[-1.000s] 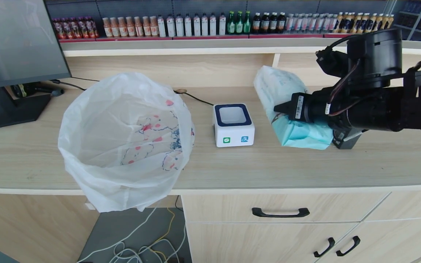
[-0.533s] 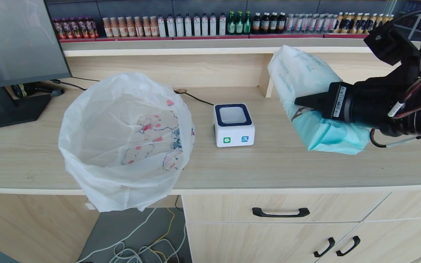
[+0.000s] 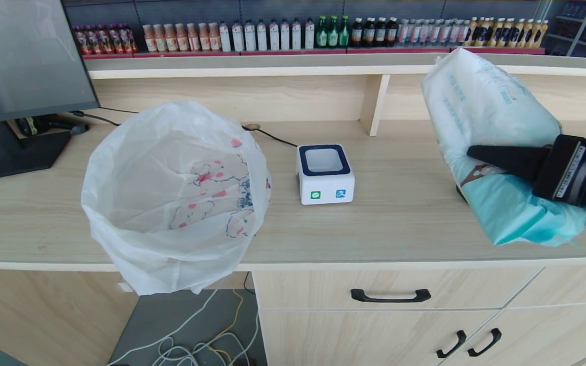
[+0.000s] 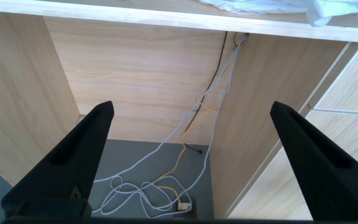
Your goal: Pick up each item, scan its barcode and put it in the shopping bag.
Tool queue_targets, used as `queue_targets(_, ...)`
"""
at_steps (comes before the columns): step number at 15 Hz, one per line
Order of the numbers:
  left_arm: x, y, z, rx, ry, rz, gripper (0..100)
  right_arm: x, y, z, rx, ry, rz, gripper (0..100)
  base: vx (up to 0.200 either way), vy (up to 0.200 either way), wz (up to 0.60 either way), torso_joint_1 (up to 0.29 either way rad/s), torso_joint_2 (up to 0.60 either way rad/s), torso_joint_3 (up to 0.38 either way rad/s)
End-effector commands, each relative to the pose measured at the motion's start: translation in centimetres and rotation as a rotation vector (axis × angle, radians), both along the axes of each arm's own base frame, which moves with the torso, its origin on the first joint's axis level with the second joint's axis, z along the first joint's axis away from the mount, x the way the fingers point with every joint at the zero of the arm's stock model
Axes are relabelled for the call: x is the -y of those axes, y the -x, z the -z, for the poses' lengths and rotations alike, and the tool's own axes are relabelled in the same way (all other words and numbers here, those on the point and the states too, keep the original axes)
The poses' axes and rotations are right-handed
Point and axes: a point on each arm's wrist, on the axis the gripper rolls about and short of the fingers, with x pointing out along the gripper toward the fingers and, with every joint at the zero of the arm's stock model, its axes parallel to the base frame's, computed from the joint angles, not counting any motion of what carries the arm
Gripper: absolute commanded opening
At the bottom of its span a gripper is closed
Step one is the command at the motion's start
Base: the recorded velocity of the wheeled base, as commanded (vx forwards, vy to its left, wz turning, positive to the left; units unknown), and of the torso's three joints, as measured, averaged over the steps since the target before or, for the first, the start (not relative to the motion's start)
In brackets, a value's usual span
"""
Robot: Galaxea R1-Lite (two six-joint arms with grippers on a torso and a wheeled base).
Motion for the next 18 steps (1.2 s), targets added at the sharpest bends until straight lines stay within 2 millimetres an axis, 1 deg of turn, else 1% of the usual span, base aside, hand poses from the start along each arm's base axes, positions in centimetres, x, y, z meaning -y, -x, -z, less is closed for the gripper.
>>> queue_targets(1, 0.0, 0.0, 0.0, 0.000, 0.000, 0.000, 100, 0.9, 1.6, 0.1, 0.020, -0.015, -0.001, 0, 0.000, 0.000, 0.00, 0.000, 0.00, 0.000)
queue_targets(4, 0.0, 0.0, 0.0, 0.000, 0.000, 0.001, 100, 1.4, 2.5, 0.6, 0.015, -0.025, -0.039, 0, 0.000, 0.000, 0.00, 0.000, 0.00, 0.000)
queue_targets(5, 0.0, 0.0, 0.0, 0.000, 0.000, 0.000, 100, 1.5, 3.0, 1.2, 0.012, -0.030, -0.087, 0, 0.000, 0.000, 0.00, 0.000, 0.00, 0.000)
queue_targets(8, 0.0, 0.0, 0.0, 0.000, 0.000, 0.001, 100, 1.2, 3.2, 4.5, 0.009, -0.068, -0.245, 0, 0.000, 0.000, 0.00, 0.000, 0.00, 0.000)
queue_targets(9, 0.0, 0.0, 0.0, 0.000, 0.000, 0.000, 100, 1.2, 3.2, 4.7, 0.007, -0.076, -0.253, 0, 0.000, 0.000, 0.00, 0.000, 0.00, 0.000)
queue_targets(10, 0.0, 0.0, 0.0, 0.000, 0.000, 0.000, 100, 0.7, 3.1, 5.5, -0.041, -0.211, -0.324, 0, 0.000, 0.000, 0.00, 0.000, 0.00, 0.000)
queue_targets(12, 0.0, 0.0, 0.0, 0.000, 0.000, 0.000, 100, 0.1, 3.0, 5.4, -0.113, -0.332, -0.338, 0, 0.000, 0.000, 0.00, 0.000, 0.00, 0.000)
queue_targets(13, 0.0, 0.0, 0.0, 0.000, 0.000, 0.001, 100, -0.4, 3.0, 5.3, -0.192, -0.456, -0.354, 0, 0.000, 0.000, 0.00, 0.000, 0.00, 0.000)
queue_targets(15, 0.0, 0.0, 0.0, 0.000, 0.000, 0.000, 100, -1.3, 3.2, 5.1, -0.281, -0.619, -0.386, 0, 0.000, 0.000, 0.00, 0.000, 0.00, 0.000)
queue_targets(17, 0.0, 0.0, 0.0, 0.000, 0.000, 0.000, 100, -2.0, 2.6, 5.2, -0.403, -0.796, -0.376, 0, 0.000, 0.000, 0.00, 0.000, 0.00, 0.000)
queue_targets(18, 0.0, 0.0, 0.0, 0.000, 0.000, 0.000, 100, -2.2, 2.4, 5.2, -0.438, -0.834, -0.375, 0, 0.000, 0.000, 0.00, 0.000, 0.00, 0.000)
